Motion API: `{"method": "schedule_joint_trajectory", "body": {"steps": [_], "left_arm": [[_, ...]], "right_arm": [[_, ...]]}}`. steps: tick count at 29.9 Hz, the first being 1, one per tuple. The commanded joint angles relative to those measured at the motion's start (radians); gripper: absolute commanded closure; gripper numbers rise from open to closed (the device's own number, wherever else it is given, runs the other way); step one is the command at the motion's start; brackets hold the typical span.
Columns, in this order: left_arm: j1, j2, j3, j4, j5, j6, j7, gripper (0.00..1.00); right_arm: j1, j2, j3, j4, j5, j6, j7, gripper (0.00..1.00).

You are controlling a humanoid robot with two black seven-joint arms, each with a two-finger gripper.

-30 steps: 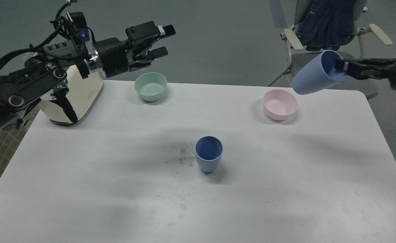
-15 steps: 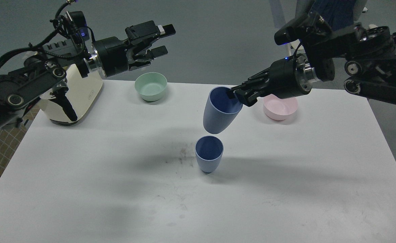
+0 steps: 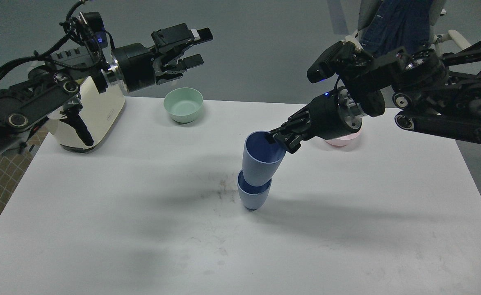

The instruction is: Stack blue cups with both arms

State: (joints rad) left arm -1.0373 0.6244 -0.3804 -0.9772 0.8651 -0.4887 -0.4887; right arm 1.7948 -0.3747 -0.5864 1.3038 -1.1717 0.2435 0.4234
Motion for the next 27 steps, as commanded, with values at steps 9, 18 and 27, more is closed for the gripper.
{"method": "schedule_joint_trajectory", "body": {"steps": [9, 18, 27], "left_arm": [[0.0, -0.003, 0.0, 0.0, 0.0, 0.002, 0.0, 0.04], [-0.003, -0.006, -0.002, 0.0, 0.0, 0.005, 0.0, 0.04], [-0.003, -0.003, -0.002, 0.0, 0.0, 0.005, 0.0, 0.04]], "right_arm": [[-0.018, 0.017, -0.033, -0.003, 0.0, -0.029, 0.0, 1.0], [-0.031, 0.016, -0.033, -0.004, 0.003, -0.033, 0.002, 0.64], [-0.037, 0.008, -0.033, -0.006, 0.007, -0.039, 0.005, 0.53]]}}
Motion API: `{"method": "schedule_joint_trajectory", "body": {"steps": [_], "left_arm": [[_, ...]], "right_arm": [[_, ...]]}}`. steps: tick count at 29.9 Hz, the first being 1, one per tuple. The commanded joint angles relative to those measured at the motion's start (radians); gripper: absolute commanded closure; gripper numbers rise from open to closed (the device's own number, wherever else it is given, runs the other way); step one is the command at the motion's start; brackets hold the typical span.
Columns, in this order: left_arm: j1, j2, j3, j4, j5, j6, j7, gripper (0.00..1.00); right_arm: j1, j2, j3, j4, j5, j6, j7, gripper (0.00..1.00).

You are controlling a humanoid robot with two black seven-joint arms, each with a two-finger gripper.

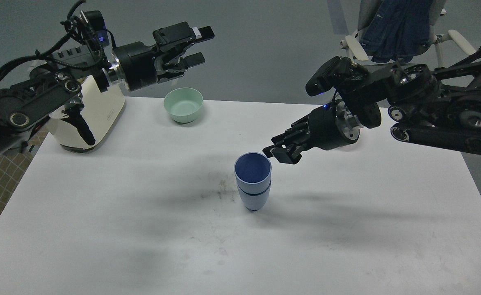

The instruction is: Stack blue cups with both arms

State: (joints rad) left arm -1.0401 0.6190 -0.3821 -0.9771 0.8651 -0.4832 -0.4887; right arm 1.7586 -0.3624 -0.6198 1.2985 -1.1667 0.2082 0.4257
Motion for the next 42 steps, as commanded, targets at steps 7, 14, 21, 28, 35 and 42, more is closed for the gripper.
{"method": "schedule_joint_trajectory", "body": {"steps": [7, 14, 21, 28, 35, 42], "left_arm": [[0.002, 0.001, -0.008, 0.012, -0.001, 0.003, 0.0, 0.04], [0.009, -0.04, -0.026, 0.078, -0.021, 0.04, 0.0, 0.04], [0.014, -0.146, -0.054, 0.262, -0.191, 0.031, 0.0, 0.04], [0.081, -0.234, -0.057, 0.344, -0.437, 0.022, 0.0, 0.04], [0.221, -0.326, -0.153, 0.389, -0.505, -0.005, 0.0, 0.04], [0.235, -0.363, -0.175, 0.485, -0.506, -0.005, 0.0, 0.04]], "right_arm": [[0.022, -0.087, 0.052, -0.076, 0.142, -0.038, 0.004, 0.36], [-0.192, -0.156, 0.396, -0.355, 0.596, -0.033, 0.004, 0.03], [-0.628, -0.06, 1.015, -0.487, 0.647, -0.016, 0.002, 0.02], [-0.823, 0.152, 1.319, -0.643, 0.648, 0.049, 0.045, 0.01], [-0.88, 0.281, 1.411, -0.743, 0.648, 0.115, 0.063, 0.01], [-0.901, 0.307, 1.414, -0.736, 0.65, 0.115, 0.063, 0.01]]}}
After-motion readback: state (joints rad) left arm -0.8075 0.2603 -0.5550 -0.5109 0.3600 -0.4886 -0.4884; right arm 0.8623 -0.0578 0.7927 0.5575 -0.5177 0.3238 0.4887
